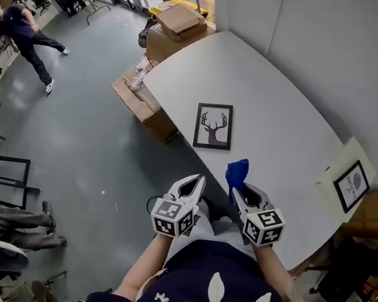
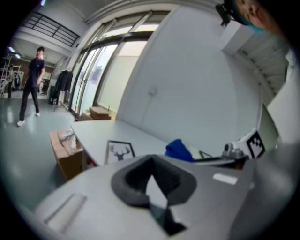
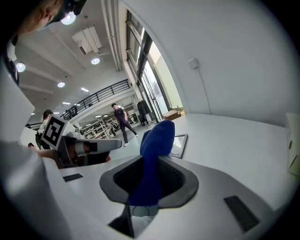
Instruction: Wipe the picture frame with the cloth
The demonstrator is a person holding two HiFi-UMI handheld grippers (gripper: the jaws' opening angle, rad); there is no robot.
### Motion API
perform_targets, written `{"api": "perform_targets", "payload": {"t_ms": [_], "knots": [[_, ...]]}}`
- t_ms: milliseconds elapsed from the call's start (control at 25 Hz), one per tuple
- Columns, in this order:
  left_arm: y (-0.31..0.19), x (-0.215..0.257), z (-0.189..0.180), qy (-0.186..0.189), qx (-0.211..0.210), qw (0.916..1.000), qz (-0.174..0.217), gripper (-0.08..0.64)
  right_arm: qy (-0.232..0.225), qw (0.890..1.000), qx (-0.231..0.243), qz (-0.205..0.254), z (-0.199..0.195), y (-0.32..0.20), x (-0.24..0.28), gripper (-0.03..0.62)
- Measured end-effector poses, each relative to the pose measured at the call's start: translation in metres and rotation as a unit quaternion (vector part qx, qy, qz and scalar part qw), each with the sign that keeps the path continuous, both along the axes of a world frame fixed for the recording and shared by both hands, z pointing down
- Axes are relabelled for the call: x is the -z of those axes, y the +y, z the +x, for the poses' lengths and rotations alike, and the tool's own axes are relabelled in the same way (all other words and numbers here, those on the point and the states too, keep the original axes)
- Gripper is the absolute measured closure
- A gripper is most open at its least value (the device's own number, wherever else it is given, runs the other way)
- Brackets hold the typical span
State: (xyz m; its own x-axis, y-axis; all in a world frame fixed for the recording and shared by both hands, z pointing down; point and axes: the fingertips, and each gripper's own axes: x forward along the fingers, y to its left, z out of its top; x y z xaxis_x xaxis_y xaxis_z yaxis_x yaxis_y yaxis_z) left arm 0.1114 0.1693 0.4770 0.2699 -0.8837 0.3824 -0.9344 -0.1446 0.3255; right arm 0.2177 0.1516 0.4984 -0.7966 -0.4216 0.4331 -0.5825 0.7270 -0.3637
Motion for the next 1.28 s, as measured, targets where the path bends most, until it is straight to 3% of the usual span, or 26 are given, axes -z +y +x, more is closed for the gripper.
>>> {"api": "perform_targets", "payload": {"t_ms": [680, 1280], "knots": [[-0.065, -0.015, -0.065, 0.007, -0.010, 0.9995, -0.029, 0.557, 0.008, 1.000, -0.004, -0.022, -0.065, -0.056, -0.005, 0.503], [-0.125, -0.027, -0.113, 0.014, -0.025, 0.9990, -0.035, 0.557, 0.020, 1.000, -0.021, -0.009, -0.111, -0.110, -0.003, 0.503]]}}
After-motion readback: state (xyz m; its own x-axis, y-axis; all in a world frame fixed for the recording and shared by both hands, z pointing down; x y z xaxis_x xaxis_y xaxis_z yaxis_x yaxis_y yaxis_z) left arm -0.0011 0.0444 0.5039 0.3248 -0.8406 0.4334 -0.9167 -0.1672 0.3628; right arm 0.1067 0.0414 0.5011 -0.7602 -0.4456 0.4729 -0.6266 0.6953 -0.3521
